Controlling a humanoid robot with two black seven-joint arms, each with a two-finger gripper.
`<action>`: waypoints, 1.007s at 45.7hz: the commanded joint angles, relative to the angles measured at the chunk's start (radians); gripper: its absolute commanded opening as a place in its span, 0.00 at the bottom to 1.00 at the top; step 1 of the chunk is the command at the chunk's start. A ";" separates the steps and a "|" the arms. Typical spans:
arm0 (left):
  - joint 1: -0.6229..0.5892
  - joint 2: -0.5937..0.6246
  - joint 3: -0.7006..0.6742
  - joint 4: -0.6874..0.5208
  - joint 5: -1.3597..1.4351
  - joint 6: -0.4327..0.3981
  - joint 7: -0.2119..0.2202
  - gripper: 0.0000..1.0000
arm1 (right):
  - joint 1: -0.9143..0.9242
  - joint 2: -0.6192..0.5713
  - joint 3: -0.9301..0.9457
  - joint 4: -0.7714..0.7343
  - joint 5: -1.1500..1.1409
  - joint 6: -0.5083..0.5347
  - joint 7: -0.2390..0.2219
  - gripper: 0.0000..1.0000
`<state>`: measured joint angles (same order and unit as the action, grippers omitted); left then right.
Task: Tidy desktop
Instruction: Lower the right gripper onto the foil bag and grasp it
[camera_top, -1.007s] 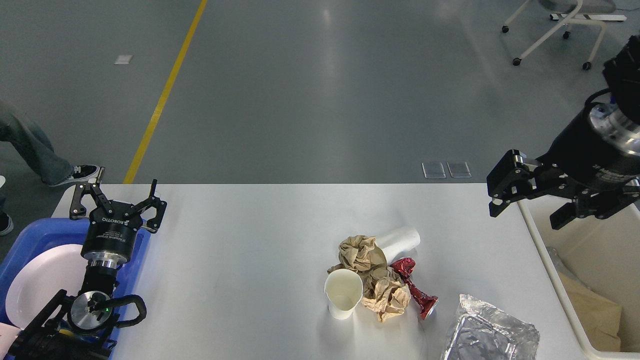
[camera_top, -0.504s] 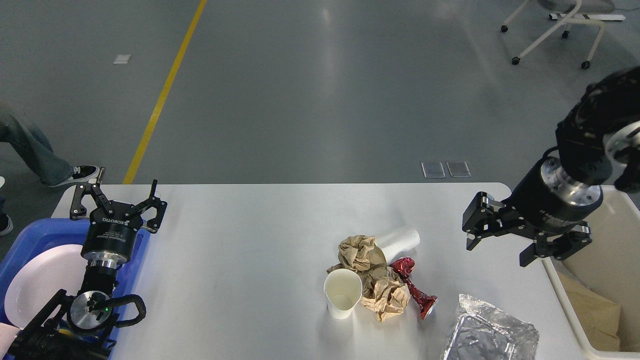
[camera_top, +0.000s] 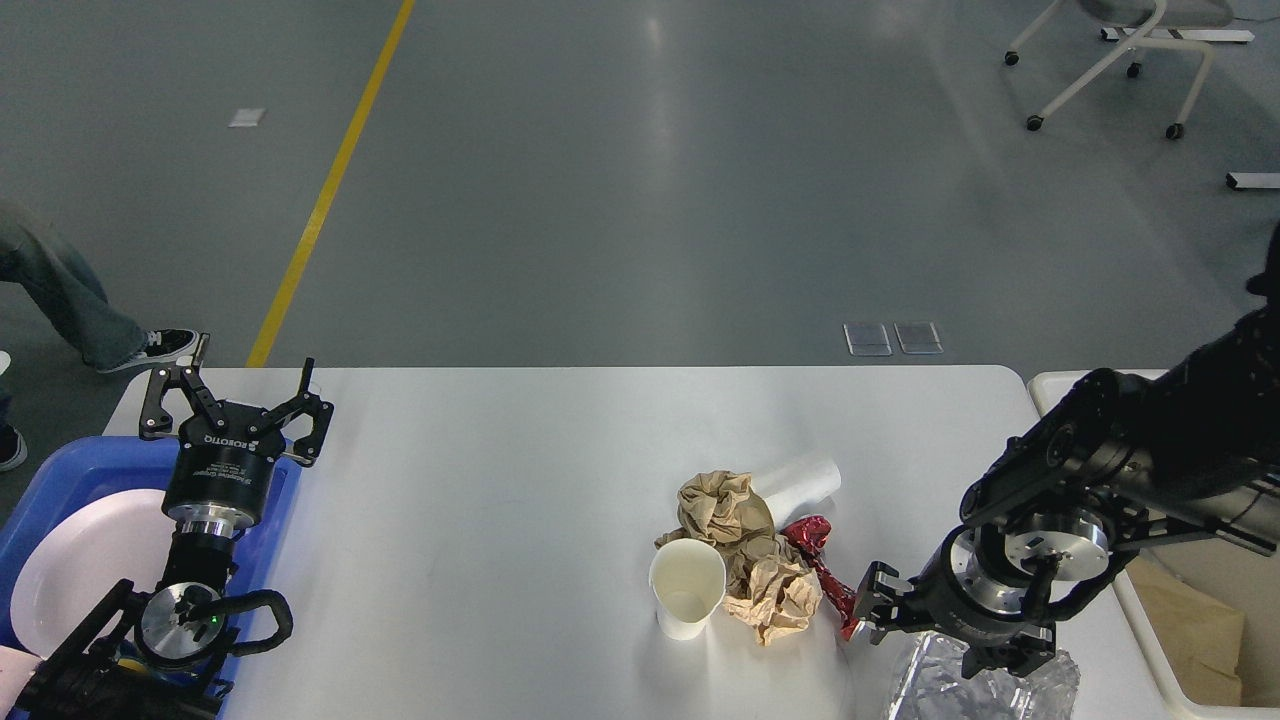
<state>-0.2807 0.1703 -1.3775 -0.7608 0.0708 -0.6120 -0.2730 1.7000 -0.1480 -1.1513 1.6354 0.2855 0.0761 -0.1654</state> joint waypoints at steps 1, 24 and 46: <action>0.000 0.000 0.000 0.000 0.000 0.000 0.000 0.96 | -0.108 0.054 0.012 -0.069 0.008 -0.084 0.000 0.82; 0.000 0.000 0.000 0.000 0.000 0.000 0.000 0.96 | -0.255 0.104 0.015 -0.163 0.055 -0.150 0.001 0.38; 0.000 0.000 0.000 0.000 0.000 0.000 0.000 0.96 | -0.292 0.104 0.015 -0.194 0.127 -0.151 0.001 0.00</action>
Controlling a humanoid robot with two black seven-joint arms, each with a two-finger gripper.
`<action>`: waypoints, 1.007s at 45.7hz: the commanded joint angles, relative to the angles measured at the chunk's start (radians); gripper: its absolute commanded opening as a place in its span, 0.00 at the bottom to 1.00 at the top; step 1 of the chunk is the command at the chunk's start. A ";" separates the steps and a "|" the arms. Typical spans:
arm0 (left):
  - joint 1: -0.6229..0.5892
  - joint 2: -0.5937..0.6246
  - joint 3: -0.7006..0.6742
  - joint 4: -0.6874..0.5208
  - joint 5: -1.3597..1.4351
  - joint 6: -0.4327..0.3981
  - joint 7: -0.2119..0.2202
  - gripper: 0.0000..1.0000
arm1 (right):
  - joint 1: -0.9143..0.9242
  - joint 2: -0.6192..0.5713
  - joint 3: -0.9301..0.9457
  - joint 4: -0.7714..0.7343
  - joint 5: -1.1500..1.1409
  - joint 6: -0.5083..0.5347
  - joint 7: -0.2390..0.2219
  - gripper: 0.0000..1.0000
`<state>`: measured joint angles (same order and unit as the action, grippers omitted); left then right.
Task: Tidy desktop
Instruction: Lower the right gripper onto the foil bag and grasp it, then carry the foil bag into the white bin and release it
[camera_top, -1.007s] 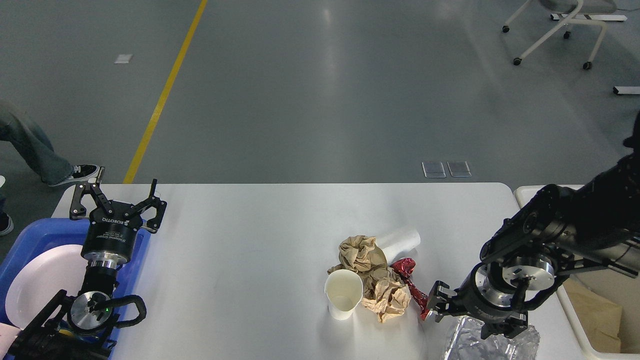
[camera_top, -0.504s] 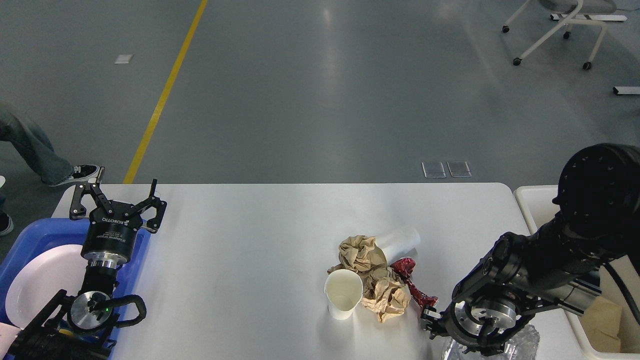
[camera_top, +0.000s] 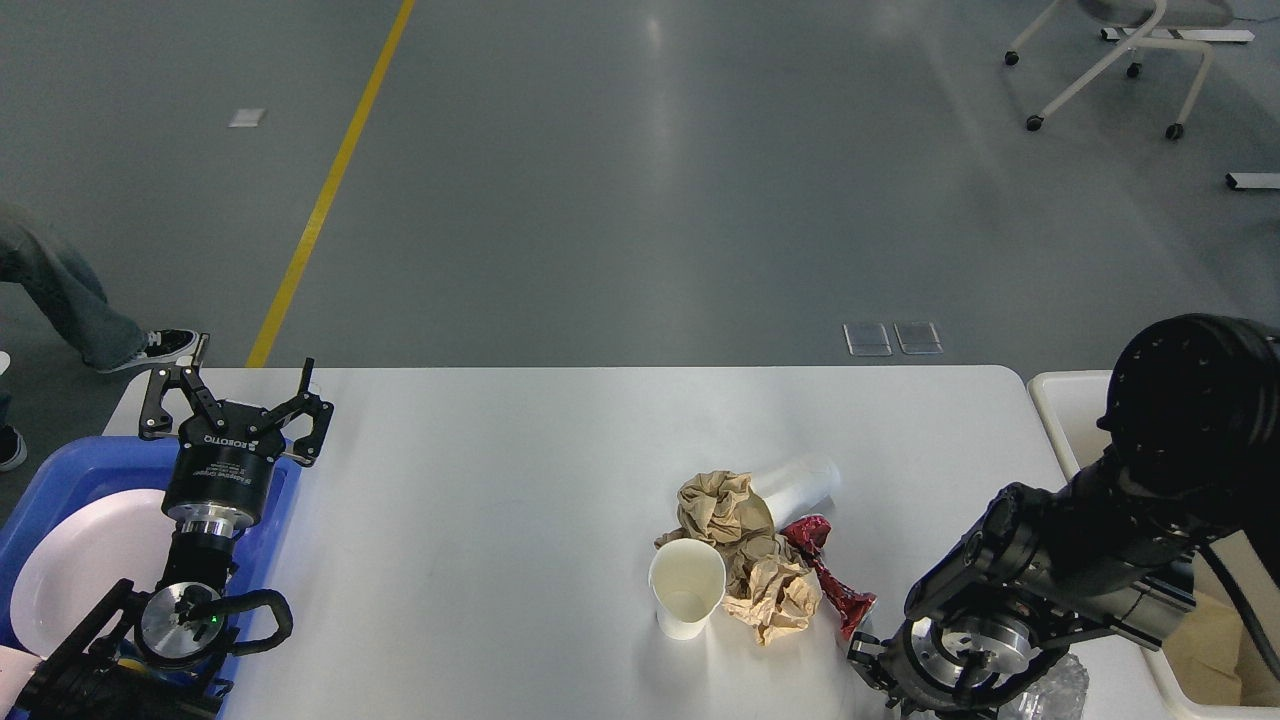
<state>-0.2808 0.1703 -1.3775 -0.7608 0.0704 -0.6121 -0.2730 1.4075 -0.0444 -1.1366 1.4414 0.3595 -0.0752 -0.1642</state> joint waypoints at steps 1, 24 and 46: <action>0.000 0.000 0.000 0.000 0.000 0.000 0.000 0.96 | 0.001 0.000 0.000 0.001 0.068 0.000 0.000 0.00; 0.000 0.000 0.000 0.000 0.000 0.000 0.000 0.96 | 0.143 -0.113 -0.022 0.074 0.096 0.104 0.002 0.00; 0.000 0.000 0.000 0.000 0.000 0.000 0.000 0.96 | 0.783 -0.298 -0.250 0.195 -0.002 0.626 0.002 0.00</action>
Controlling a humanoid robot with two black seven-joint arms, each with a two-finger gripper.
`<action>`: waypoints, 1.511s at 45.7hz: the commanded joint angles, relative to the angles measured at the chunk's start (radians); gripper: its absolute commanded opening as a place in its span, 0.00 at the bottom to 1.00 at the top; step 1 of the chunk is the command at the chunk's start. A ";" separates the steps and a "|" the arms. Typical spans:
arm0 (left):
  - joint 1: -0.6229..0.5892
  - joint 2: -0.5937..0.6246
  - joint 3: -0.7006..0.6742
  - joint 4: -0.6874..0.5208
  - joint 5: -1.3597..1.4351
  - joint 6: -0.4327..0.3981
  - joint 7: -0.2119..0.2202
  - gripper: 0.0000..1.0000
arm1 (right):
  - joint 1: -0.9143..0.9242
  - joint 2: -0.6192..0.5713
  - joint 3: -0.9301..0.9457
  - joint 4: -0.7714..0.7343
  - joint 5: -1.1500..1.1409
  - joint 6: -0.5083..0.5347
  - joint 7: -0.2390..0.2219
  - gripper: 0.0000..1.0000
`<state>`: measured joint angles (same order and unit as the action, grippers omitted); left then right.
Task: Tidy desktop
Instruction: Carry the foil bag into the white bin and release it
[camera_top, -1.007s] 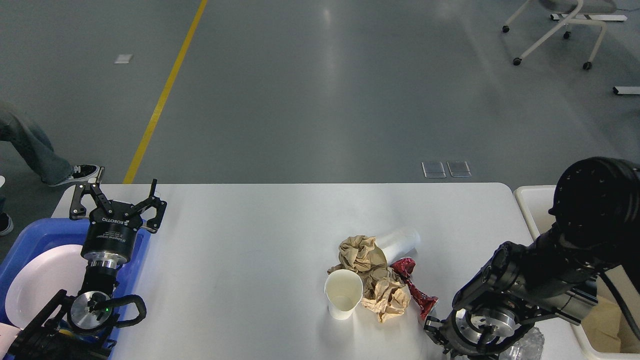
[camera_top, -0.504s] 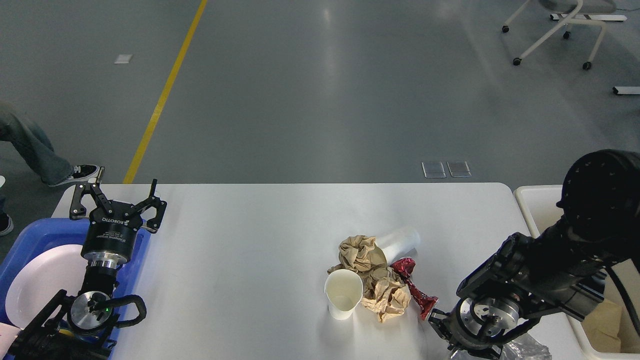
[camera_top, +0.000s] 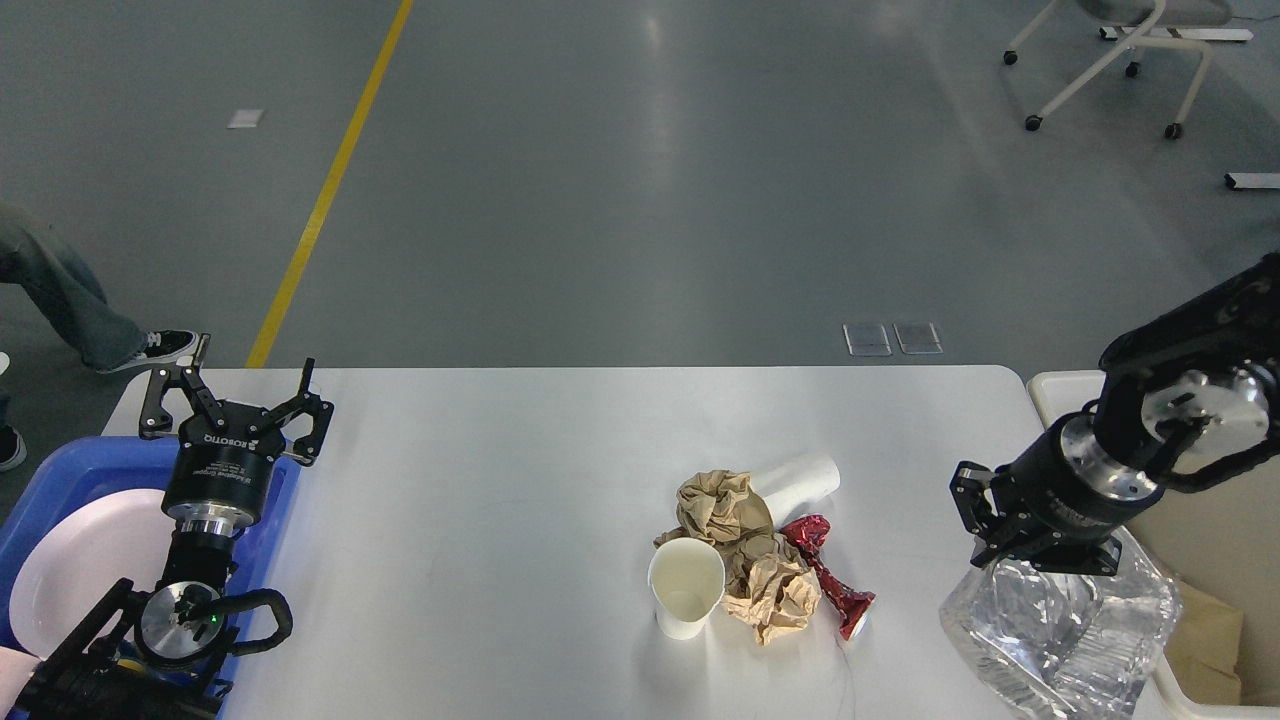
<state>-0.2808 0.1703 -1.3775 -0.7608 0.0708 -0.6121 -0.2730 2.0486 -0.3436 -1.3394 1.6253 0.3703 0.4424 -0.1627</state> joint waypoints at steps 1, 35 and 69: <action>0.000 0.000 0.000 0.000 0.000 0.000 0.000 0.96 | 0.166 0.005 -0.055 0.013 -0.013 0.133 0.000 0.00; 0.000 0.000 0.000 0.000 0.000 0.000 0.000 0.96 | 0.127 -0.021 -0.238 -0.064 -0.096 -0.030 -0.001 0.00; 0.000 0.000 0.000 0.000 0.000 0.000 0.000 0.96 | -0.938 -0.103 0.080 -1.088 -0.186 -0.272 0.005 0.00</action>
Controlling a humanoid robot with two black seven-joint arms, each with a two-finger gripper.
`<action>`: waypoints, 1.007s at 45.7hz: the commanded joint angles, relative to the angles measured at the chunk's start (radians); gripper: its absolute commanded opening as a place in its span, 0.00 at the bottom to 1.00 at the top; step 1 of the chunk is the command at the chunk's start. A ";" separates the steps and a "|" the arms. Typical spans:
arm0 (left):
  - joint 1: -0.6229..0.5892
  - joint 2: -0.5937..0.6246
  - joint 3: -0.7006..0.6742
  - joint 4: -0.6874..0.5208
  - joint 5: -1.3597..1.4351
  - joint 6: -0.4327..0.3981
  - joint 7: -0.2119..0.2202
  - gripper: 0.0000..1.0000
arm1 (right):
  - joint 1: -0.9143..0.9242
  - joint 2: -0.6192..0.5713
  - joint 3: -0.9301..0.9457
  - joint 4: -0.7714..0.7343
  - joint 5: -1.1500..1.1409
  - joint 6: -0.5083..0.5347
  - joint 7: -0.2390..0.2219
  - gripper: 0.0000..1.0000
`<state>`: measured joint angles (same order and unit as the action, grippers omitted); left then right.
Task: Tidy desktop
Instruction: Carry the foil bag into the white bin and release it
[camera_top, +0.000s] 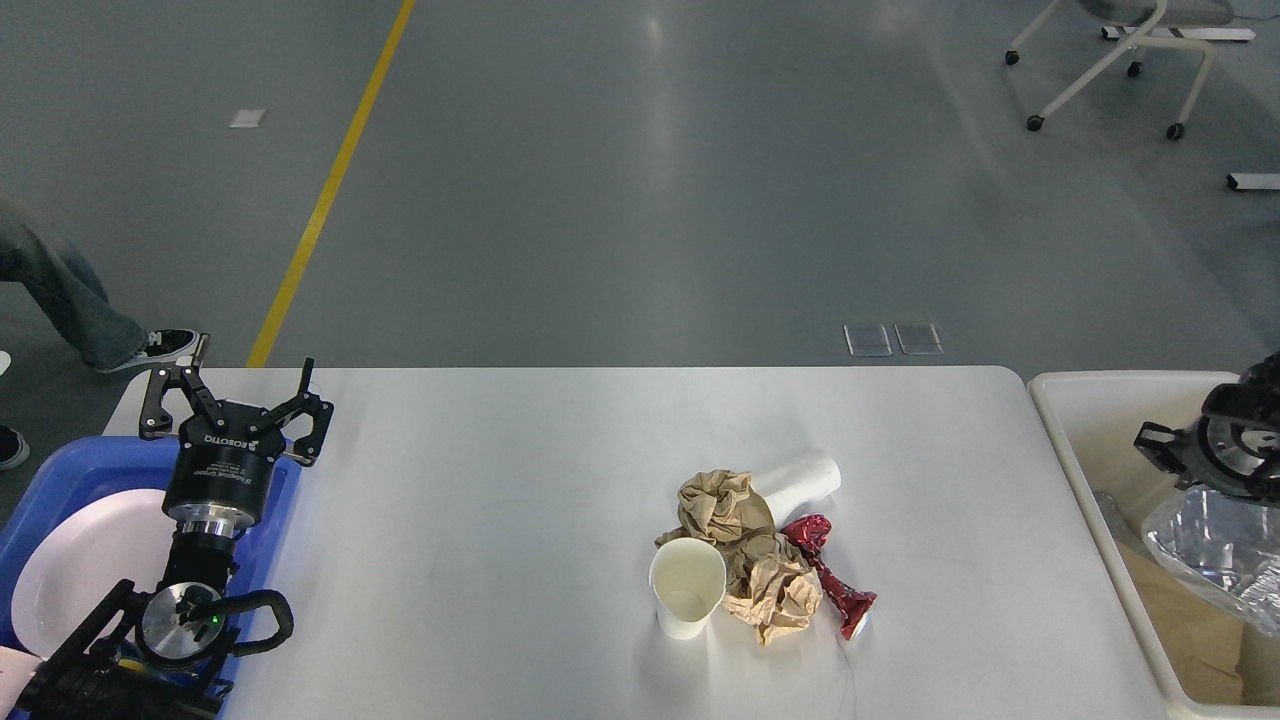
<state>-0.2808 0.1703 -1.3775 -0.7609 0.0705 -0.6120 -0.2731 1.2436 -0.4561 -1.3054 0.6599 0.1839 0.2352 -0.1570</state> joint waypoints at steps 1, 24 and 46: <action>0.000 0.000 0.000 0.000 0.000 0.000 0.000 0.96 | -0.153 0.014 0.055 -0.143 -0.001 -0.080 -0.001 0.00; 0.000 0.000 0.000 0.000 0.000 0.000 0.000 0.96 | -0.555 0.149 0.084 -0.525 0.003 -0.272 -0.009 0.00; 0.000 0.000 0.000 0.000 0.000 0.000 0.000 0.96 | -0.556 0.152 0.086 -0.511 0.002 -0.412 -0.006 1.00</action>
<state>-0.2808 0.1703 -1.3775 -0.7608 0.0706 -0.6121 -0.2731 0.6874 -0.3030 -1.2198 0.1369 0.1884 -0.0981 -0.1647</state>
